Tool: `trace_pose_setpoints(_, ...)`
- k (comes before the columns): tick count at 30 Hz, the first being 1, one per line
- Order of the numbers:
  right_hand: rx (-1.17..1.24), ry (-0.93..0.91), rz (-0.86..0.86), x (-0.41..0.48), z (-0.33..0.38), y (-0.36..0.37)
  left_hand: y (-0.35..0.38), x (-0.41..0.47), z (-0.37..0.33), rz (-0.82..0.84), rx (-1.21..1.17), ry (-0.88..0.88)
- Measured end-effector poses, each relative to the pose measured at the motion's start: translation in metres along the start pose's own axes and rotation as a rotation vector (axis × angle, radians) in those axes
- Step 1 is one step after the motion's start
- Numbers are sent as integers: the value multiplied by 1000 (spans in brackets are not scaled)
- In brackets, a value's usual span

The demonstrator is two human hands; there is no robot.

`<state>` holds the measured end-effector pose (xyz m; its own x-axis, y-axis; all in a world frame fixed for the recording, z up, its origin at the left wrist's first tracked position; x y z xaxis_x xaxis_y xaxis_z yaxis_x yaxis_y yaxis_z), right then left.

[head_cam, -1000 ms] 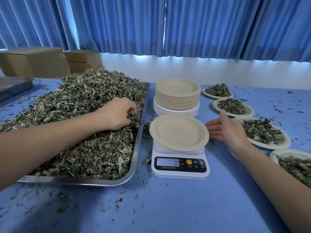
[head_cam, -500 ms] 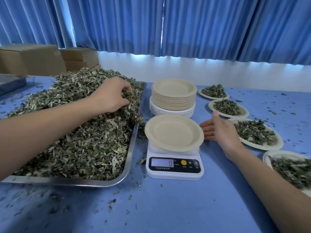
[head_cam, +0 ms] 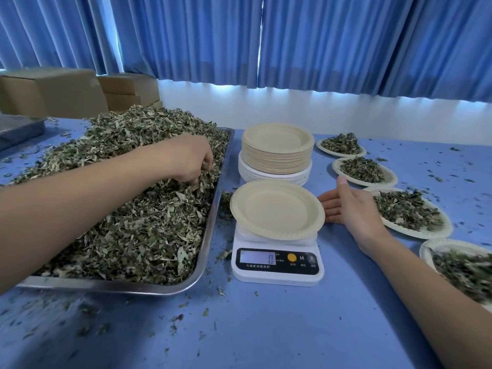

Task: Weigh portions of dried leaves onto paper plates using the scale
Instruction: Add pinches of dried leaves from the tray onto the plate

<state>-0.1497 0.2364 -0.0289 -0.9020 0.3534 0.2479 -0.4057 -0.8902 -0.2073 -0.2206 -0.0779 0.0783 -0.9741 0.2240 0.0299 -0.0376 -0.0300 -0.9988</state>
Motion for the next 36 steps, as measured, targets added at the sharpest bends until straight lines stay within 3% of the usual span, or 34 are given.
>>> trace_pose_setpoints(5,3,-2,9,0,0,0,-20,1,5,-170,-79,-15)
trace_pose_setpoints(15,4,-13,24,2,-4,0,-33,0,23,-259,-293,-61)
trace_pose_setpoints(19,6,-13,24,2,-3,-1,-41,2,34,-283,-487,-92)
trace_pose_setpoints(23,-1,-17,25,0,-2,-1,-38,-3,18,-148,-955,-33)
trace_pose_setpoints(26,-1,-16,24,0,-1,0,-34,-10,-14,-59,-1103,77)
trace_pose_setpoints(33,-12,-31,23,-2,1,0,17,-25,-85,200,-935,247)
trace_pose_setpoints(36,-10,-27,25,-2,1,1,14,-12,-68,100,-938,191)
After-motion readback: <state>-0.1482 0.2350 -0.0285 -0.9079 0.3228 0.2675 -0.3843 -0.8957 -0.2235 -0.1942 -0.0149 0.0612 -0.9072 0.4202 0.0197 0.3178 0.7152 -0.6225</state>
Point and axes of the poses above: each hand's wrist, its own x-axis towards the middle knuckle, its own y-axis out of the palm, z = x × y, the point moved 8 cm from there along x, towards the middle knuckle, and after that the axes turned 6 degrees about -y, right-handed, at the moved point
